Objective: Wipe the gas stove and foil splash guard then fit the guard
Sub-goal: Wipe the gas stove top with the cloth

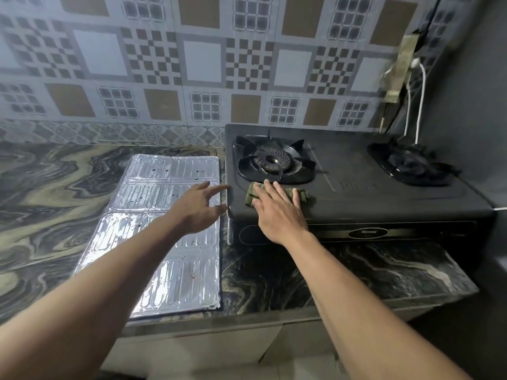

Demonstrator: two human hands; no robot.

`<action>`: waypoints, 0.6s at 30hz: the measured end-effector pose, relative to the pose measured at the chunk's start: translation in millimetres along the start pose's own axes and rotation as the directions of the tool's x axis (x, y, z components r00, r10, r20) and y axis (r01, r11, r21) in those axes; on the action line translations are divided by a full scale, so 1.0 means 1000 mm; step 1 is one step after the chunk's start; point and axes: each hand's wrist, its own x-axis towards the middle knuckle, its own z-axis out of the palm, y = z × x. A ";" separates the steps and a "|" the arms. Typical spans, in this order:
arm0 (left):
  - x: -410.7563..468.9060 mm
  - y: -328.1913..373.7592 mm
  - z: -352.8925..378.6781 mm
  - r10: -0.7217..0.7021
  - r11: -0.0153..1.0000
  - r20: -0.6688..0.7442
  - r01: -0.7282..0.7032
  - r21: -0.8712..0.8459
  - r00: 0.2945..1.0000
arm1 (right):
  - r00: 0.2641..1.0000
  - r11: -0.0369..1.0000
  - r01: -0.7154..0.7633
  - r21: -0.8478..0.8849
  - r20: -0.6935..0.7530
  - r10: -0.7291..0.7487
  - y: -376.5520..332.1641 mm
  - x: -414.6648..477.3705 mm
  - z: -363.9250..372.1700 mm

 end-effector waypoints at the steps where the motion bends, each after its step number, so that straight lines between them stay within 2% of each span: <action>1: 0.000 0.000 0.000 0.001 1.000 0.001 -0.001 -0.002 1.000 | 1.000 1.000 0.019 0.009 0.019 -0.020 -0.003 0.002 -0.001; 8: 0.001 0.000 0.004 -0.011 1.000 0.006 0.011 0.024 1.000 | 0.976 0.980 0.200 0.019 0.089 -0.201 -0.009 -0.004 -0.009; 13: 0.000 0.005 0.004 -0.006 0.999 0.001 0.006 0.041 1.000 | 0.939 0.939 0.343 -0.012 -0.014 -0.343 0.004 -0.019 0.000; 18: 0.001 0.010 0.005 -0.046 0.996 -0.015 0.047 0.076 0.999 | 0.938 0.940 0.338 0.041 -0.094 -0.333 0.020 -0.028 0.006</action>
